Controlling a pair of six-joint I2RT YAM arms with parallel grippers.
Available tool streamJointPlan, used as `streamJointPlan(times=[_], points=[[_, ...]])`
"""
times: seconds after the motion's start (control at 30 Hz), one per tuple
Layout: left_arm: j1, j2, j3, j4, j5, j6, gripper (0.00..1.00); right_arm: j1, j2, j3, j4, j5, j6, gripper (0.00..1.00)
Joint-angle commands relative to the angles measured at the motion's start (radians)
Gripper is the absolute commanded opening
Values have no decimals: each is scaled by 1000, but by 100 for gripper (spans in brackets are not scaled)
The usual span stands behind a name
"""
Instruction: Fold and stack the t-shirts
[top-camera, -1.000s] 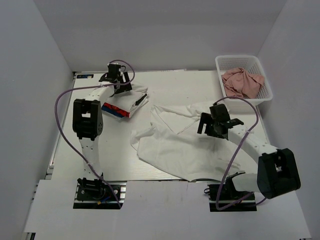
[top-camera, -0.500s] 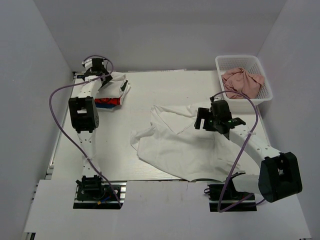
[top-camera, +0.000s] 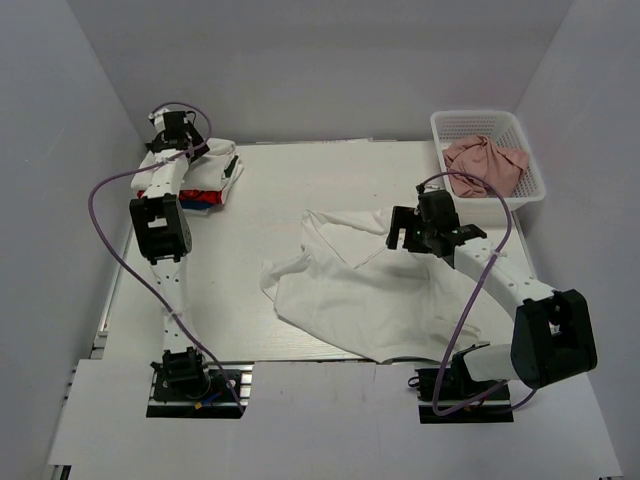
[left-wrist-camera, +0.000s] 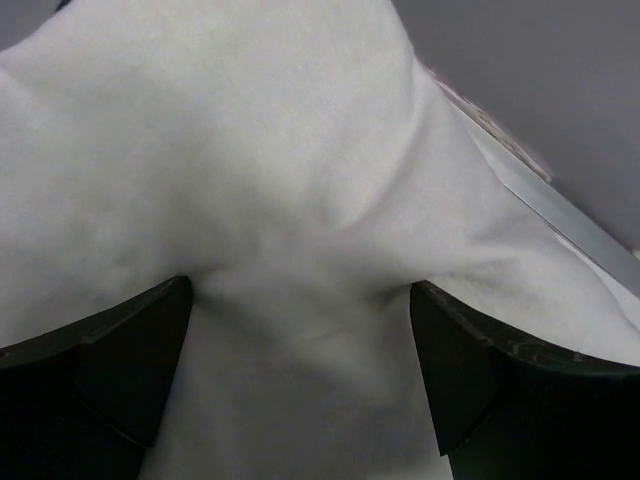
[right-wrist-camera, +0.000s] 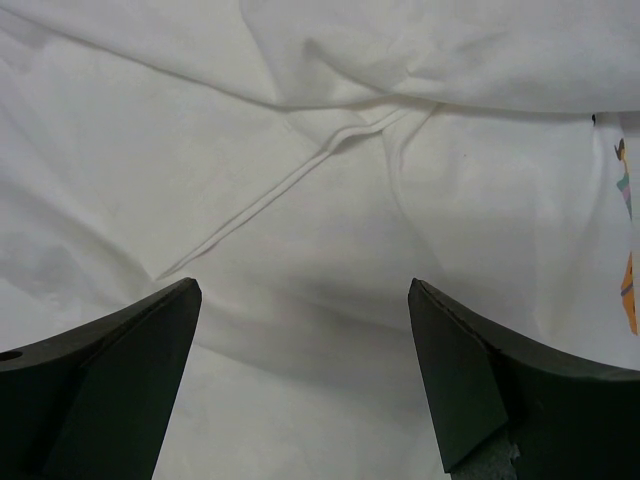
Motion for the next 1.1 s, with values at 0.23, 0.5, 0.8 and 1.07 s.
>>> streamJointPlan(times=[0.23, 0.5, 0.8, 1.07], points=[[-54, -582, -425, 8, 337, 56, 100, -3, -54, 72, -44, 67, -50, 90], [-197, -1124, -1201, 159, 535, -31, 100, -3, -2, 130, -38, 153, -211, 90], [-352, -1334, -1551, 126, 574, -103, 100, -3, 222, 239, 54, 55, -593, 90], [-501, -1150, -1561, 124, 511, -94, 95, -3, 432, 346, 24, 92, -689, 90]])
